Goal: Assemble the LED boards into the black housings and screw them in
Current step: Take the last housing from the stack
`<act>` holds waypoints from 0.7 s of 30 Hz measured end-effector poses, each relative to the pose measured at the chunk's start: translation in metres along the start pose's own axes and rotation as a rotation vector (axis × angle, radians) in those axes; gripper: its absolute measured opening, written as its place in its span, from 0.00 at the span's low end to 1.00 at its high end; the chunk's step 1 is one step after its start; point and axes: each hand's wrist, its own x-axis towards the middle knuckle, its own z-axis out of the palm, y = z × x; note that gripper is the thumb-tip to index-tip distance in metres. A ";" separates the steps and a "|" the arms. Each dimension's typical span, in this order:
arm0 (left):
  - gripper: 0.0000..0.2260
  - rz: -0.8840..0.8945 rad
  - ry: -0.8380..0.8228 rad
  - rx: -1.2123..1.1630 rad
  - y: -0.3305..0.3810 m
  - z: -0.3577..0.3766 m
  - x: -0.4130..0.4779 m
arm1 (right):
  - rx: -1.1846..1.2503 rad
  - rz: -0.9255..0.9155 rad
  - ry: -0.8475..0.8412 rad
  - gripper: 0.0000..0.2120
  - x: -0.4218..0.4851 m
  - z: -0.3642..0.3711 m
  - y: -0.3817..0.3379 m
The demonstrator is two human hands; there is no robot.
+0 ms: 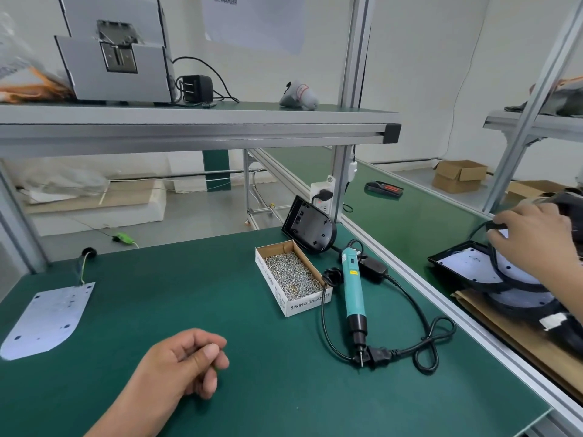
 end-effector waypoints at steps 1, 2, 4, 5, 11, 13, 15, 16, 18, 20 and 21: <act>0.04 0.000 -0.004 -0.007 0.002 0.001 -0.001 | 0.039 -0.013 0.007 0.11 -0.002 -0.001 -0.007; 0.04 0.003 -0.008 -0.010 0.004 0.003 -0.001 | 0.113 -0.021 -0.007 0.10 -0.005 -0.003 -0.019; 0.07 0.011 -0.019 0.006 0.007 0.004 -0.003 | 0.333 -0.027 -0.064 0.11 -0.011 -0.009 -0.052; 0.08 0.018 -0.025 0.025 0.007 0.004 -0.003 | 0.439 -0.037 -0.091 0.10 -0.015 -0.012 -0.071; 0.13 0.077 -0.057 0.110 0.010 0.003 -0.007 | 0.720 -0.180 -0.215 0.07 -0.019 -0.015 -0.193; 0.16 0.096 -0.070 0.123 0.012 0.002 -0.009 | 0.726 -0.217 -0.238 0.08 -0.012 -0.013 -0.227; 0.20 0.096 -0.086 0.116 0.012 0.000 -0.010 | 0.706 -0.244 -0.274 0.08 -0.003 -0.008 -0.254; 0.21 0.094 -0.095 0.114 0.012 -0.001 -0.010 | 0.683 -0.255 -0.288 0.08 0.002 -0.005 -0.265; 0.24 0.087 -0.110 0.117 0.012 -0.002 -0.011 | 0.586 -0.278 -0.299 0.09 0.012 0.004 -0.284; 0.25 0.081 -0.118 0.103 0.013 -0.003 -0.011 | 0.465 -0.289 -0.327 0.09 0.022 0.013 -0.298; 0.24 0.084 -0.123 0.094 0.013 -0.003 -0.011 | 0.425 -0.286 -0.346 0.09 0.027 0.017 -0.303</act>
